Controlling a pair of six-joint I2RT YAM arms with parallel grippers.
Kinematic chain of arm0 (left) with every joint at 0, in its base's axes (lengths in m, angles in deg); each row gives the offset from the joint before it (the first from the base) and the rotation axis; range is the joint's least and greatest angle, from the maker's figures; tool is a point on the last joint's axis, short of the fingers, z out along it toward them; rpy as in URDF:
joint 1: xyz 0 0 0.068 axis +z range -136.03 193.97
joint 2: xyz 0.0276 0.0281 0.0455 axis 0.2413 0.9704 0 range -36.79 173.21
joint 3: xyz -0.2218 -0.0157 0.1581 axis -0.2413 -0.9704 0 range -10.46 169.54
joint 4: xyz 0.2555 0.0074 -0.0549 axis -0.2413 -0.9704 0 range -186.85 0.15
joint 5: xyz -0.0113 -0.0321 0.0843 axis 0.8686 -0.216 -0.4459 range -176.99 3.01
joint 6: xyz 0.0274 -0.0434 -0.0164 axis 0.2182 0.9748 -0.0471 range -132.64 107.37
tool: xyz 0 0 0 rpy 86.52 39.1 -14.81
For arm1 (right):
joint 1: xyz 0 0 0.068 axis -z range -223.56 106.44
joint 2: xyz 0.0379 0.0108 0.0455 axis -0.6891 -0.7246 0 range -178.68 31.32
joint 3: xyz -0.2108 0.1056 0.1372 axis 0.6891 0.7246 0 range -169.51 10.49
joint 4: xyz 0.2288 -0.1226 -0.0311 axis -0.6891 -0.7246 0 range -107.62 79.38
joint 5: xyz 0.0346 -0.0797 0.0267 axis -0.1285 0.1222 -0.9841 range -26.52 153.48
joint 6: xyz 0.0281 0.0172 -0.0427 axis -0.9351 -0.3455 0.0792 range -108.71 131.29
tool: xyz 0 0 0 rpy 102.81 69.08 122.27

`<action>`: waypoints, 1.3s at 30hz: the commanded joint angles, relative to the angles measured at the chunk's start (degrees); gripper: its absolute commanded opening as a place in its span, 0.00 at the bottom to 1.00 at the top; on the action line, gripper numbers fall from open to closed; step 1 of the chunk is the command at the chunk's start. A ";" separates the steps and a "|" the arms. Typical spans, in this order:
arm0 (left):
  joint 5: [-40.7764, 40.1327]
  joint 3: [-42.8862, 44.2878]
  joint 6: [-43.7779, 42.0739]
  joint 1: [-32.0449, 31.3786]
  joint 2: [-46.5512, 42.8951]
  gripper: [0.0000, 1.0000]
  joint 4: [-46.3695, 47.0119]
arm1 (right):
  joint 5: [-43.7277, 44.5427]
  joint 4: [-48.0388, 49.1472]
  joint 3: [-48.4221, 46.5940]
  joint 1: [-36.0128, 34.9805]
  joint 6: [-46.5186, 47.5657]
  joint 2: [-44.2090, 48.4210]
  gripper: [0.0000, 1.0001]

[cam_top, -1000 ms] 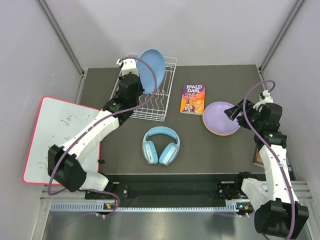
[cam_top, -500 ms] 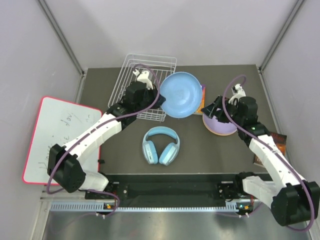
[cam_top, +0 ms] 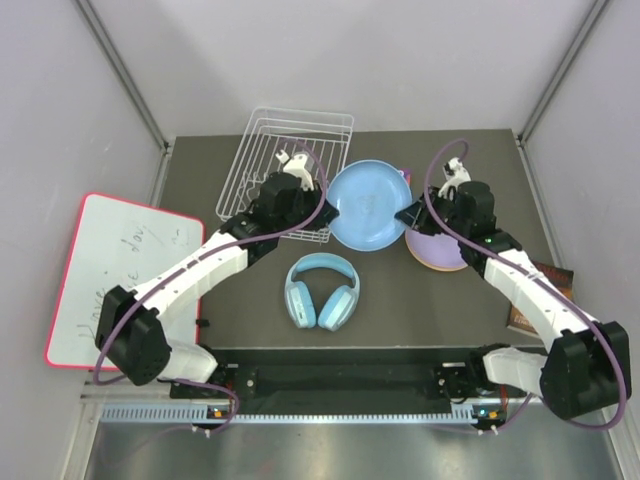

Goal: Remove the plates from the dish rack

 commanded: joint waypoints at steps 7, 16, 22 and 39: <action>12.97 0.18 -1.15 -0.36 2.23 0.65 9.44 | -2.22 7.30 1.30 0.54 -1.38 0.49 0.00; -10.29 -3.60 -6.25 -0.36 -2.86 0.99 2.41 | 10.74 -12.57 3.67 19.15 4.59 10.15 0.00; -21.99 -6.06 -10.21 -0.45 -7.25 0.99 1.18 | 7.31 -15.13 6.40 30.07 10.31 7.97 0.00; -31.59 -12.39 -14.52 -0.54 -19.12 0.99 2.58 | 3.87 -9.94 6.93 30.78 9.96 -1.18 0.25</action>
